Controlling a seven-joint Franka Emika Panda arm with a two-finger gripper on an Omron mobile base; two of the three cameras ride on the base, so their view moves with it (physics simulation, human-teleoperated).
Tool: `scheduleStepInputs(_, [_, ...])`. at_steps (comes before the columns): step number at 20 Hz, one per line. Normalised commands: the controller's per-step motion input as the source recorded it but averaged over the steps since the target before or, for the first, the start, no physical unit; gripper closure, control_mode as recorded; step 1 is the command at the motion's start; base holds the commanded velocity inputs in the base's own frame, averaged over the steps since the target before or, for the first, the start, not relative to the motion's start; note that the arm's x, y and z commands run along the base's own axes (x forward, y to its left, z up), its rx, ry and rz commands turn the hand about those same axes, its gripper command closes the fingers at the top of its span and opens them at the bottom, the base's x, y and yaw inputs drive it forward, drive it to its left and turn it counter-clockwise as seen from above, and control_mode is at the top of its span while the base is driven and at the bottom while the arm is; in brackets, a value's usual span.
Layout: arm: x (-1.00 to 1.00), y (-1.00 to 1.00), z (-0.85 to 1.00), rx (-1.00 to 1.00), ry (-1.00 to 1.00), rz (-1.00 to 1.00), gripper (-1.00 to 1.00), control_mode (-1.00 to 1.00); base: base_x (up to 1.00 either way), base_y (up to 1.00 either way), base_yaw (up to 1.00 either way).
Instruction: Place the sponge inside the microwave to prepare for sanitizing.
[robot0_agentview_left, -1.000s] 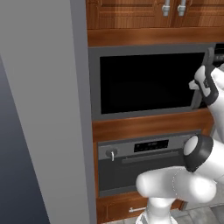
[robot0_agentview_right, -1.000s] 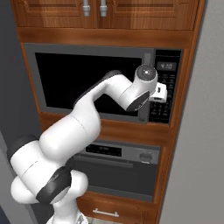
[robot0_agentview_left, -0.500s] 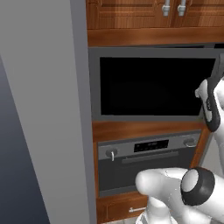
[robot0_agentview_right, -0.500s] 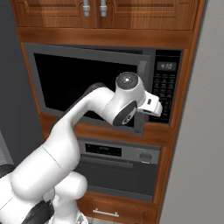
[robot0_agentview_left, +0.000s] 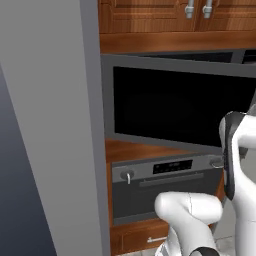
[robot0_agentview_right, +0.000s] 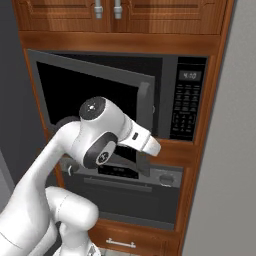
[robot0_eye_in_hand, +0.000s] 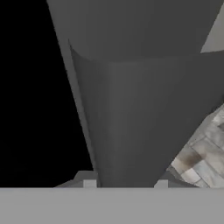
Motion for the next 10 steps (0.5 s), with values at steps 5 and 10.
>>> scheduleStepInputs(5, [-0.49,0.73,-0.03,0.00,0.02,-0.18,1.00,-1.00,0.00,0.00,0.00])
scheduleStepInputs(10, [-0.33,0.52,-0.03,0.00,0.01,-0.27,1.00,-1.00,0.00,0.00,0.00])
